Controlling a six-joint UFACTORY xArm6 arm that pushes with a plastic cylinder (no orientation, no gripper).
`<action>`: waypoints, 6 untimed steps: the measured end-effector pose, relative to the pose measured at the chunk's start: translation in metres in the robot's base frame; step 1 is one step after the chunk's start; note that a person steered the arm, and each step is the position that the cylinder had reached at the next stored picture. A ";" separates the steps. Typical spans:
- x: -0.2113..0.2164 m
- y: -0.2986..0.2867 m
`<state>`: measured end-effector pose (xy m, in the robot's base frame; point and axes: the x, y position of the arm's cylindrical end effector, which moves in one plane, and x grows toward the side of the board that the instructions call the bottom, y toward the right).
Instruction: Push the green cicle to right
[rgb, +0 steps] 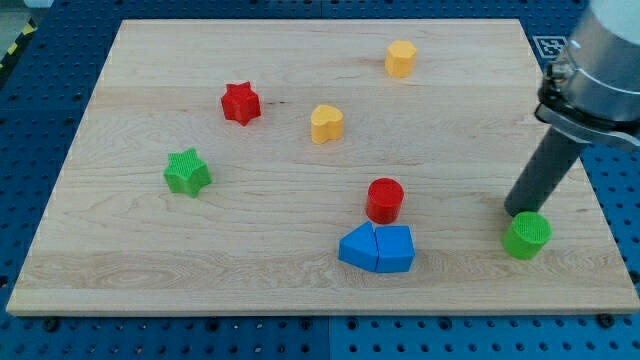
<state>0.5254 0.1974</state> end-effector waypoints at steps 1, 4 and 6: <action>0.021 -0.003; 0.033 -0.058; 0.046 -0.034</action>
